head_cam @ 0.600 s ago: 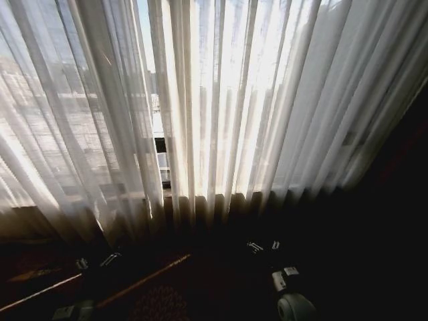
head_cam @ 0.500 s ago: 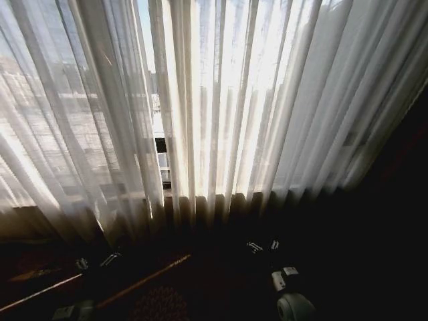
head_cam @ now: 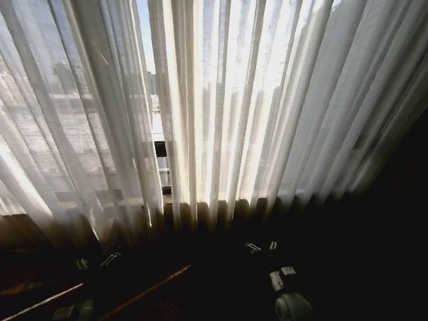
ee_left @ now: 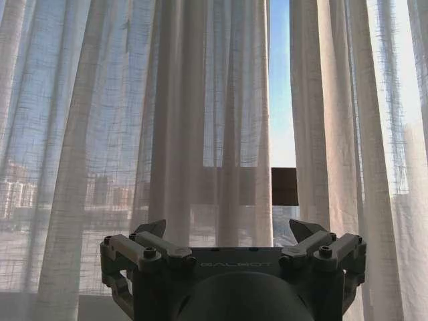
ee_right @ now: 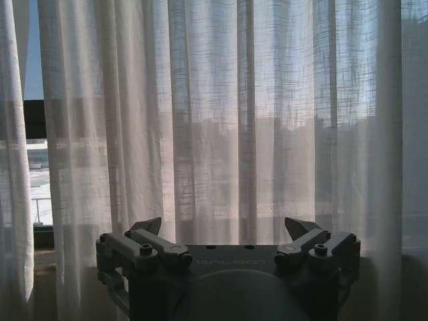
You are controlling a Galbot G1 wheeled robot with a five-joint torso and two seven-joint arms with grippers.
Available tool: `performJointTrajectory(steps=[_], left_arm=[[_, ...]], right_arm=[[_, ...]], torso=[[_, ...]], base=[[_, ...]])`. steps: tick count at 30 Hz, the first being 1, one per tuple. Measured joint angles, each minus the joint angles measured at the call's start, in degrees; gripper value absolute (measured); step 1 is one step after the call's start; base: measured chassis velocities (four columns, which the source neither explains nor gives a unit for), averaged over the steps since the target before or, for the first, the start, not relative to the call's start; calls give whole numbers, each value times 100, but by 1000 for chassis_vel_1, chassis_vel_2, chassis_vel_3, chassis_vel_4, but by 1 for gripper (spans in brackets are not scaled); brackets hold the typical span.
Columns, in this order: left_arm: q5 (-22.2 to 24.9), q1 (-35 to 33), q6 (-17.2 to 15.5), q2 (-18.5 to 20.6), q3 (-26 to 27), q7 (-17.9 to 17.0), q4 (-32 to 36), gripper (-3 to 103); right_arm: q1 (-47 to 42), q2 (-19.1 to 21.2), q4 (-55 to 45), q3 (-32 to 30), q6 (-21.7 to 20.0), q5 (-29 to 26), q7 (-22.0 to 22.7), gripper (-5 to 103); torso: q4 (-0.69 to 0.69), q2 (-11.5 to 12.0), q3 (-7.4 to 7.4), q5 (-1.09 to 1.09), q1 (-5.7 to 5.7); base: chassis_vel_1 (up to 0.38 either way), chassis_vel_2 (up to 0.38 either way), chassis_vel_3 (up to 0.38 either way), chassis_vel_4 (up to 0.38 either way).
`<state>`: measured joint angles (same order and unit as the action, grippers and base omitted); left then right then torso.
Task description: Open the curtains by pulling them apart, changing their state from closed to fully open.
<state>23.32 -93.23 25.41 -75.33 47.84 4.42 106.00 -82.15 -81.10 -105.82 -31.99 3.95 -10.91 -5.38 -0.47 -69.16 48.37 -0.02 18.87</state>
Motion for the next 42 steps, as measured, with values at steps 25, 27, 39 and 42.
performJointTrajectory(steps=[25,27,39,42], left_arm=[[0,0,0,0,0,0,0,100],[0,1,0,0,-1,0,0,100],[0,-3,-1,-1,0,0,0,100],[0,-4,0,-2,-1,0,0,100]], right_arm=[[27,-58,48,98,146,-176,-111,100],[56,-55,59,119,286,-320,-192,100],[119,201,14,240,448,-336,-498,100],[147,316,-11,395,448,-340,-486,100]], torso=[[1,1,0,1,2],[0,2,2,0,6],[0,-6,-4,1,-10],[0,-6,-3,2,-9]], base=[[-311,387,317,-399],[-263,247,259,-303],[-53,35,32,-43],[41,-62,-26,76]])
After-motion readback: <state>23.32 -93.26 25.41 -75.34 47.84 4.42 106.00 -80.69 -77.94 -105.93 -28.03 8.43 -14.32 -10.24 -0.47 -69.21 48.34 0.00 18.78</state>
